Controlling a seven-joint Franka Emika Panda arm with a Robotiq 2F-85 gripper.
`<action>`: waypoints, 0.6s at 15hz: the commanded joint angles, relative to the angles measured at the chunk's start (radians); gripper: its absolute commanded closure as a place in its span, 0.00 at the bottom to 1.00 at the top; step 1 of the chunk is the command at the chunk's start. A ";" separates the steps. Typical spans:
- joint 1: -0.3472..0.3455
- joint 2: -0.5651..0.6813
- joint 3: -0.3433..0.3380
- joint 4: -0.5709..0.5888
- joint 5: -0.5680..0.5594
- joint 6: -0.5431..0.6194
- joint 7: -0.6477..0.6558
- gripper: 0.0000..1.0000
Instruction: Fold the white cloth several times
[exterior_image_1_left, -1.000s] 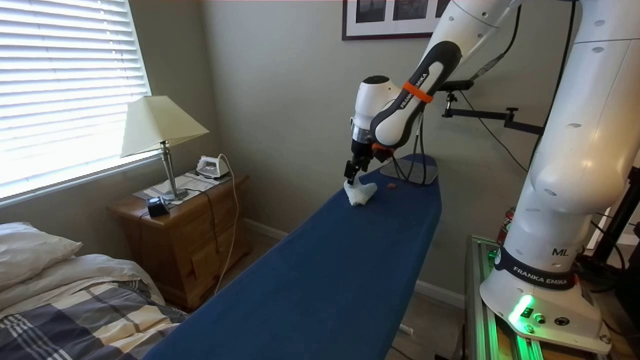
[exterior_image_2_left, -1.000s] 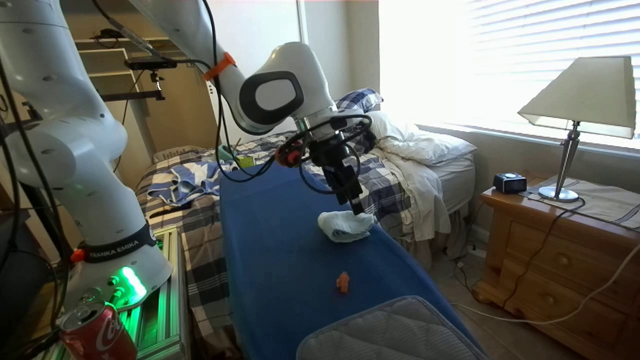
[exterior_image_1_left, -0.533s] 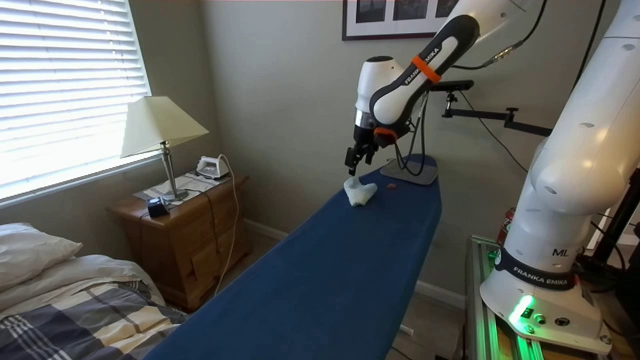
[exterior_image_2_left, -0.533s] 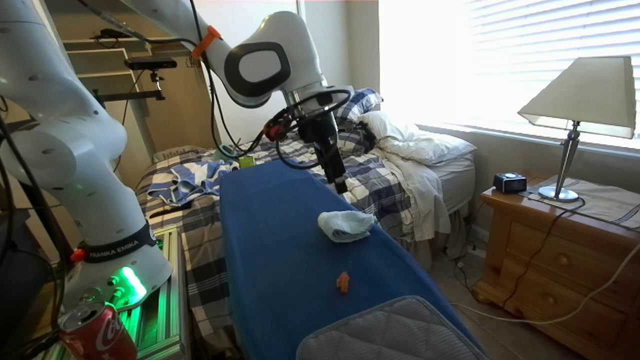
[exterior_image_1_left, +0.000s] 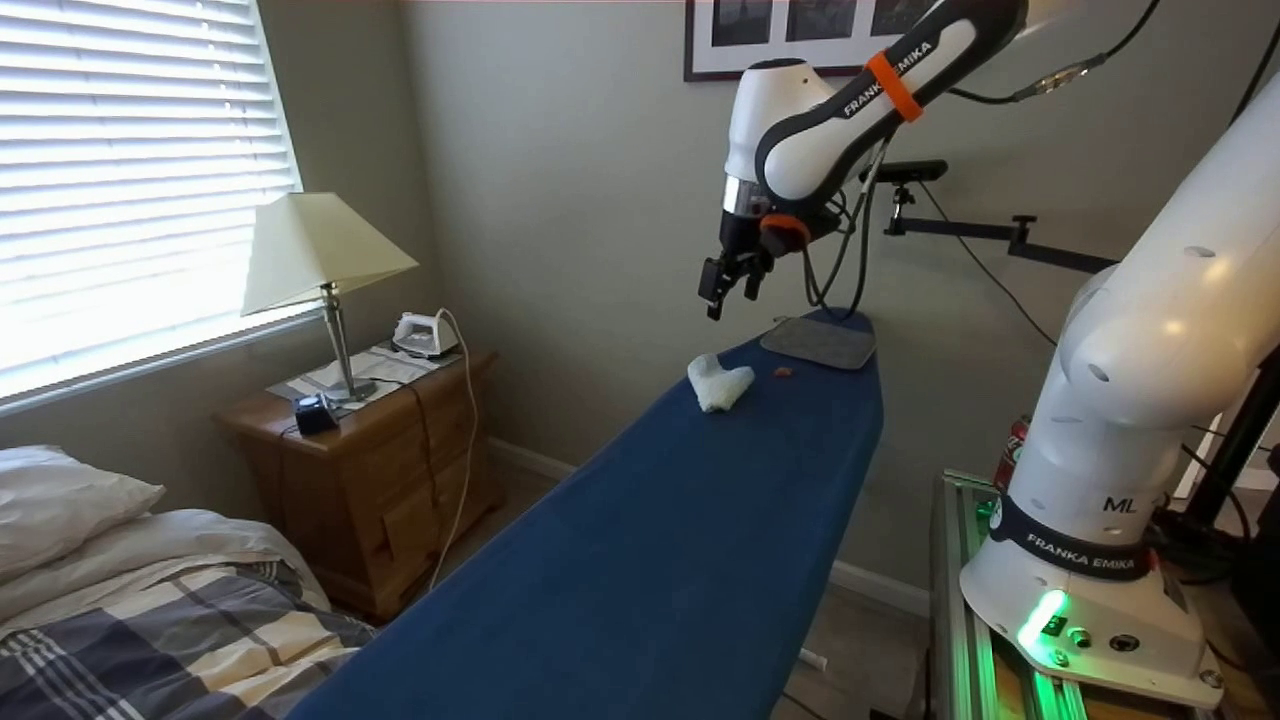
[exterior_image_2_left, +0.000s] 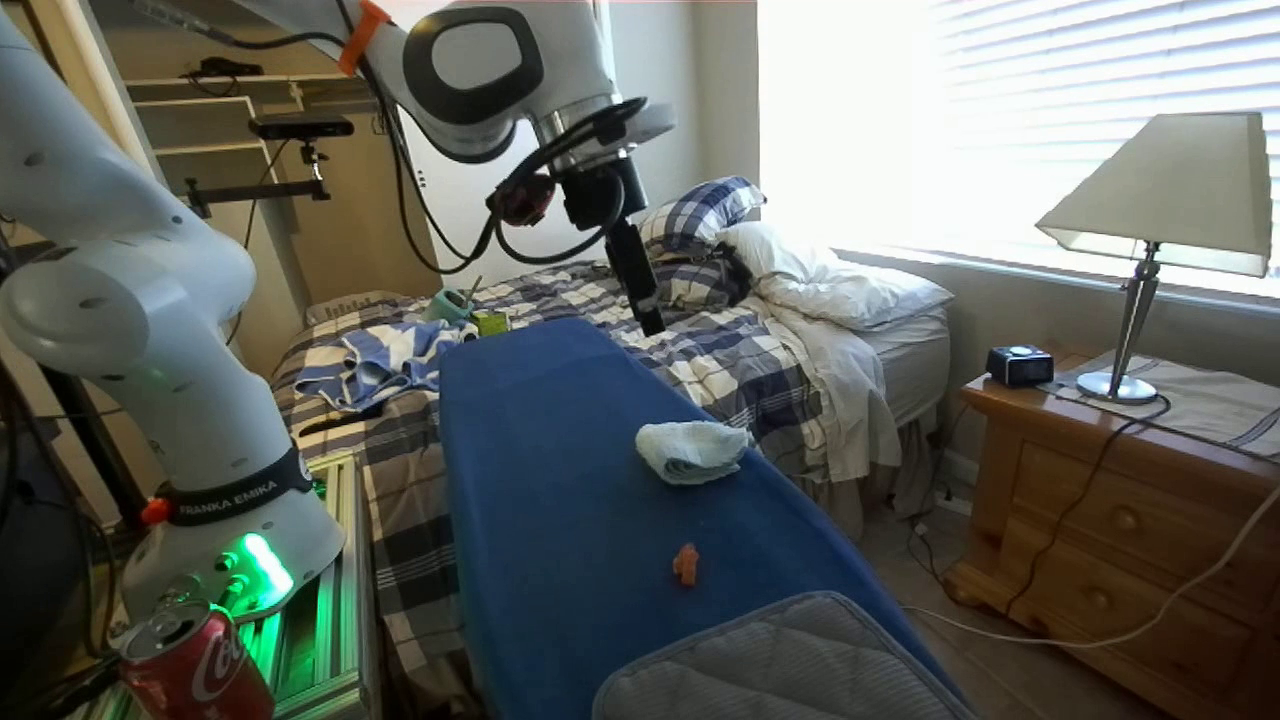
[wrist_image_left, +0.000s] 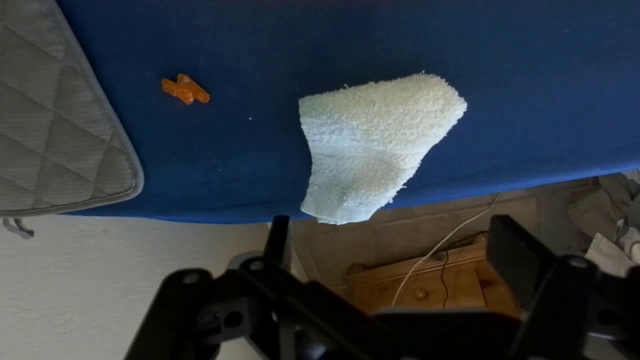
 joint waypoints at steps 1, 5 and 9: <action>-0.035 -0.092 0.038 -0.037 -0.006 -0.054 0.053 0.00; -0.039 -0.077 0.045 -0.020 0.006 -0.059 0.039 0.00; -0.044 -0.093 0.050 -0.027 0.005 -0.066 0.046 0.00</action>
